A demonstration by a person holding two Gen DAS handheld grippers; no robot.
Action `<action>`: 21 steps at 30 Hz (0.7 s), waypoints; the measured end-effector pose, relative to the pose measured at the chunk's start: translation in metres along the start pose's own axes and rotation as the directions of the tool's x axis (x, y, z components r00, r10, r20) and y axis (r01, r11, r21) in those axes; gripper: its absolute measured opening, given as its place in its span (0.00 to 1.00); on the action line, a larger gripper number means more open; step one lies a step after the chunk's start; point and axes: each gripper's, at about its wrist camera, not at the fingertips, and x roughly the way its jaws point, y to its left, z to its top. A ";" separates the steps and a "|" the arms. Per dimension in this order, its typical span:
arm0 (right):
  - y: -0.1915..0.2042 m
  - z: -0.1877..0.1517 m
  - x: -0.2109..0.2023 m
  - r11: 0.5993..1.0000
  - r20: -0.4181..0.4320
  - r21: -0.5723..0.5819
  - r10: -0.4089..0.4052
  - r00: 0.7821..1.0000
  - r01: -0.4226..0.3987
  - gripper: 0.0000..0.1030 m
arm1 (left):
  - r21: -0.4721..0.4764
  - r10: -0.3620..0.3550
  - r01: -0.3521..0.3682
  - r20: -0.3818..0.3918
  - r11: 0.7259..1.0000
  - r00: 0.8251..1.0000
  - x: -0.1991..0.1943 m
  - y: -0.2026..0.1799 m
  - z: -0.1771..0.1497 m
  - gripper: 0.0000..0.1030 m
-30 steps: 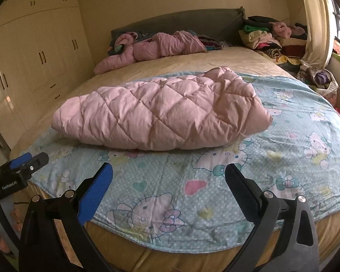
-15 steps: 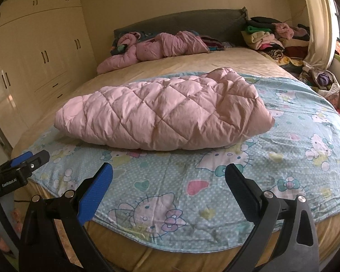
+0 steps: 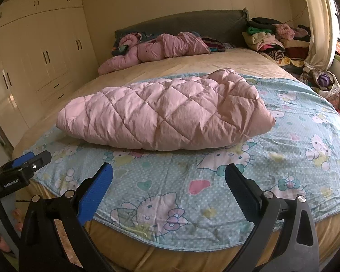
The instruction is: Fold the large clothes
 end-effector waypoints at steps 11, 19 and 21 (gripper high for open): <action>0.004 -0.001 -0.003 1.000 0.003 -0.006 0.003 1.000 -0.003 0.96 | -0.004 0.007 -0.007 0.006 1.000 1.000 -0.004 -0.001 -0.001 0.91; 0.005 0.000 -0.006 1.000 0.007 -0.007 0.003 1.000 -0.002 0.96 | -0.001 0.010 -0.010 0.006 1.000 1.000 -0.004 0.000 -0.001 0.91; 0.006 0.000 -0.005 1.000 0.006 -0.008 0.003 1.000 -0.003 0.96 | -0.002 0.008 -0.008 0.005 1.000 1.000 -0.004 0.000 0.000 0.91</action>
